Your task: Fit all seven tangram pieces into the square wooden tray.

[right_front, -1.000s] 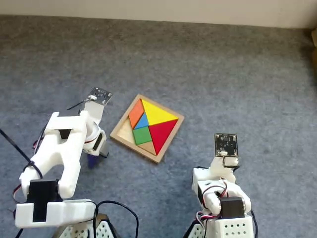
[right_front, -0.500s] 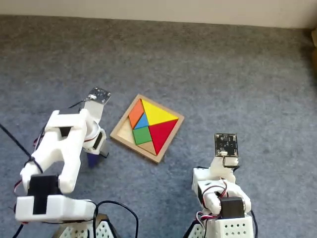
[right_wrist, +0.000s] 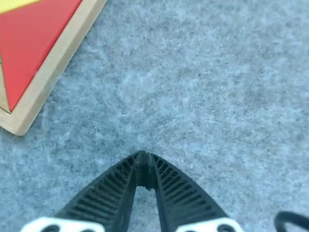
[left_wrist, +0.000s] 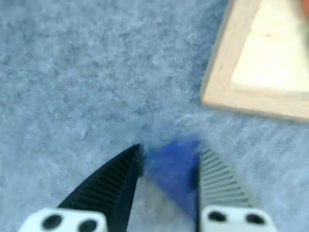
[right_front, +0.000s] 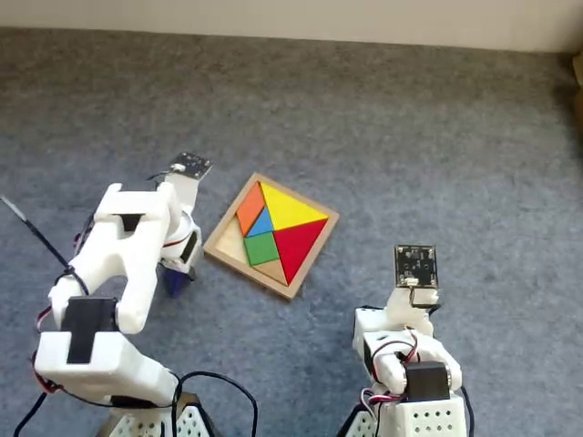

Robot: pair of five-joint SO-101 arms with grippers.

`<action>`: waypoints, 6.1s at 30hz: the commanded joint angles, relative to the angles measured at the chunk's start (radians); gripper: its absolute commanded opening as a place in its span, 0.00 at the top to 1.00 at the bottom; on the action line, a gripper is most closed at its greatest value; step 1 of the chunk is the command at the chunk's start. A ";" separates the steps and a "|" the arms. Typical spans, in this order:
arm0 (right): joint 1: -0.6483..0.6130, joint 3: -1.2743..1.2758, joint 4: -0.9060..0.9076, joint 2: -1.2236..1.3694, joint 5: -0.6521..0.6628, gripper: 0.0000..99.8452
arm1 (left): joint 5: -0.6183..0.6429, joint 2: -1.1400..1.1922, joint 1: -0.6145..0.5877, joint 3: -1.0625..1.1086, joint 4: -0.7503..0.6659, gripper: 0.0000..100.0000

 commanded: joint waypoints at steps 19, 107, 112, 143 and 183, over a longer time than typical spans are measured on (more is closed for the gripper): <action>0.010 0.104 0.005 -0.018 0.009 0.99 | 0.066 -0.392 0.125 0.065 0.029 0.98; 0.016 0.104 0.005 -0.018 0.009 0.99 | 0.448 -0.452 0.255 0.179 -0.158 0.93; 0.016 0.104 0.005 -0.018 0.009 0.99 | 0.471 -0.303 0.262 0.099 -0.189 0.93; 0.016 0.104 0.005 -0.018 0.009 0.99 | 0.583 -0.348 0.252 -0.016 -0.104 0.75; 0.015 0.104 0.005 -0.018 0.009 0.99 | 0.428 -0.426 0.286 0.174 -0.236 0.86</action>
